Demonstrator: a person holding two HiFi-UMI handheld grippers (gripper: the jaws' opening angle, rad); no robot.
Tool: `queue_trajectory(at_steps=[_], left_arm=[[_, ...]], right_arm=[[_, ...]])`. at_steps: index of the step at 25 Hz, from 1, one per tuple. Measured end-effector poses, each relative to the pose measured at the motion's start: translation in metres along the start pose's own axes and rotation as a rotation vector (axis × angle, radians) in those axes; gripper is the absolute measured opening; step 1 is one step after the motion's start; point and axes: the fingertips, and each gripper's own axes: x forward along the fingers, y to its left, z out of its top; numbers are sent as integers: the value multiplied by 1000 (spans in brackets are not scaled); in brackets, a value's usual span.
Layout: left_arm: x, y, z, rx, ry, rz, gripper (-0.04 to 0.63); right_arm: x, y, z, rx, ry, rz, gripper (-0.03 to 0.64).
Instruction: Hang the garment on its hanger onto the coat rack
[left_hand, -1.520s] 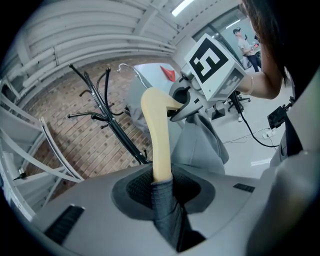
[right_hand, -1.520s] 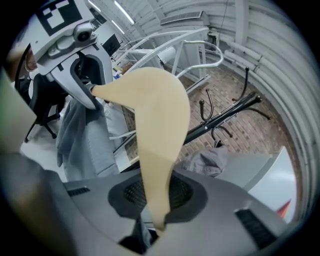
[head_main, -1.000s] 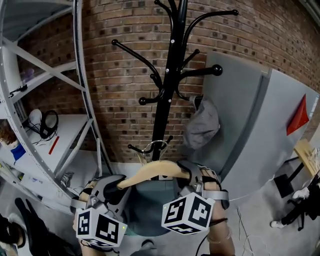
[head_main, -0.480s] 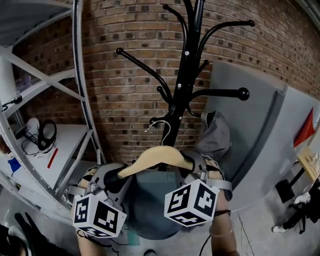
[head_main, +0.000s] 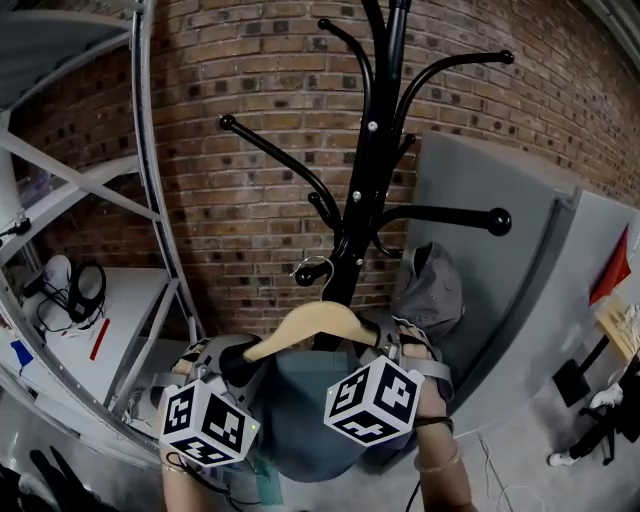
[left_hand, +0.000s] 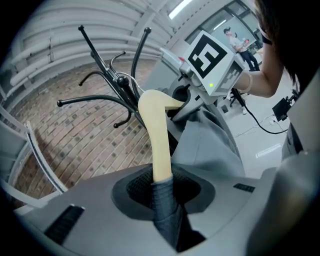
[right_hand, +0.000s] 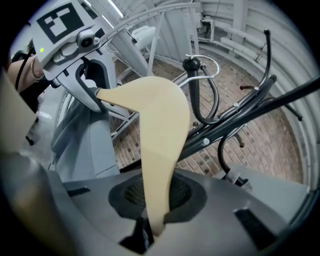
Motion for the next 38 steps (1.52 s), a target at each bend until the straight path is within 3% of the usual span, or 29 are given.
queue_trajectory(at_steps=[7, 17, 30, 38], left_arm=[[26, -8, -15, -46, 15, -45, 91], [52, -17, -21, -43, 28, -65, 91], [67, -10, -16, -5, -6, 39, 91], [56, -2, -4, 23, -31, 114, 139]], right_arm=[[23, 8, -14, -4, 38, 6, 58], [38, 13, -35, 7, 74, 8, 58], [33, 18, -27, -7, -7, 5, 60], [20, 20, -22, 7, -56, -21, 78]])
